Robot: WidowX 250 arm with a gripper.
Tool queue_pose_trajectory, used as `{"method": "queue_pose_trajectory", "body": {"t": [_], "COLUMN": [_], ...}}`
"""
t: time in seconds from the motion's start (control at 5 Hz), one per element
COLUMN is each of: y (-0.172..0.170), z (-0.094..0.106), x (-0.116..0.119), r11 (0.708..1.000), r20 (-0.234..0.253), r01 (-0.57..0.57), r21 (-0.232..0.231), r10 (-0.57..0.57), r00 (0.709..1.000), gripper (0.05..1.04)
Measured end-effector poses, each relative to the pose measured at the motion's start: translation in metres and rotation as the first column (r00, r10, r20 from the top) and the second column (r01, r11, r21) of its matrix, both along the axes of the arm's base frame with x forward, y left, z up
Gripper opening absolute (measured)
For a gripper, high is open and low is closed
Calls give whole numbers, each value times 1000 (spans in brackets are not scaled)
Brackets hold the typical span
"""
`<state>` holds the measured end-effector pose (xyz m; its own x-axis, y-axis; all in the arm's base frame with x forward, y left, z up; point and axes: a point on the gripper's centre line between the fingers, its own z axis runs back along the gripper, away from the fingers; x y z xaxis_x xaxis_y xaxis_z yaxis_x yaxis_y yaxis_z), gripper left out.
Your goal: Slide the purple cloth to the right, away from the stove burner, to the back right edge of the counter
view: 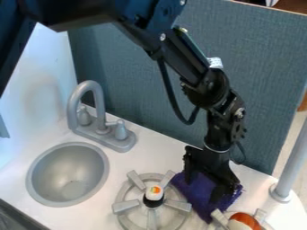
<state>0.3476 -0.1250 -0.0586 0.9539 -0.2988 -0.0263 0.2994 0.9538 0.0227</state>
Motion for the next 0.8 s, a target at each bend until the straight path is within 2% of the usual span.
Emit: {"method": "queue_pose_trajectory", "body": {"t": [0.2,0.4,0.6,0.8], "y": [3,0,0,4], "z": [-15,-10,2,-5], "x": [-8,5,20,28], "r11": [1000,999,997,994], "r20": [-40,-15,20,-2], "r01": [0,38,57,65], "r21": [15,15,45,87], "r10": [0,-38,-58,-65], "r00": [999,999,998,998], "gripper": [1000,1000,1000,1000]}}
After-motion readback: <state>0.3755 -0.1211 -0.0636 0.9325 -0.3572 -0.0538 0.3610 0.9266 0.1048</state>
